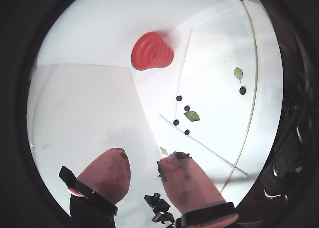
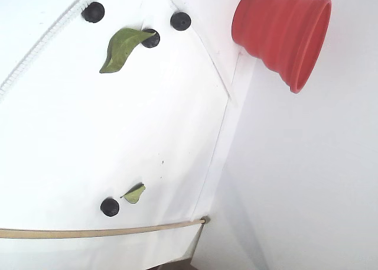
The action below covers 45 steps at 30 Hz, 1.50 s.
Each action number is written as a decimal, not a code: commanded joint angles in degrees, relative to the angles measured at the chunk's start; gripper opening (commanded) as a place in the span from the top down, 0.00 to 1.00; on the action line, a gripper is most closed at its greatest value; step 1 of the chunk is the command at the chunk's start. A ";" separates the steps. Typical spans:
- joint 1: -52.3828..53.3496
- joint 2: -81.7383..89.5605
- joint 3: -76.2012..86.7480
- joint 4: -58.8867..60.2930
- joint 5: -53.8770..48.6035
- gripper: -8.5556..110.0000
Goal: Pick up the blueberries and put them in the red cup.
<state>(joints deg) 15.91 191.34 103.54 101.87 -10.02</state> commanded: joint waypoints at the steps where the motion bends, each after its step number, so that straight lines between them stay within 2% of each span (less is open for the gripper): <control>1: 0.09 -0.53 -0.35 0.26 -0.09 0.83; 12: 0.00 -0.53 -0.35 0.26 -0.18 0.83; 26: -2.55 -0.26 -0.26 0.18 -0.26 0.77; 38: -0.88 0.09 -0.70 0.35 -0.53 0.78; 45: -6.86 0.18 -1.58 -0.35 -0.79 0.79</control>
<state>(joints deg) 11.60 191.34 103.54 101.87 -10.02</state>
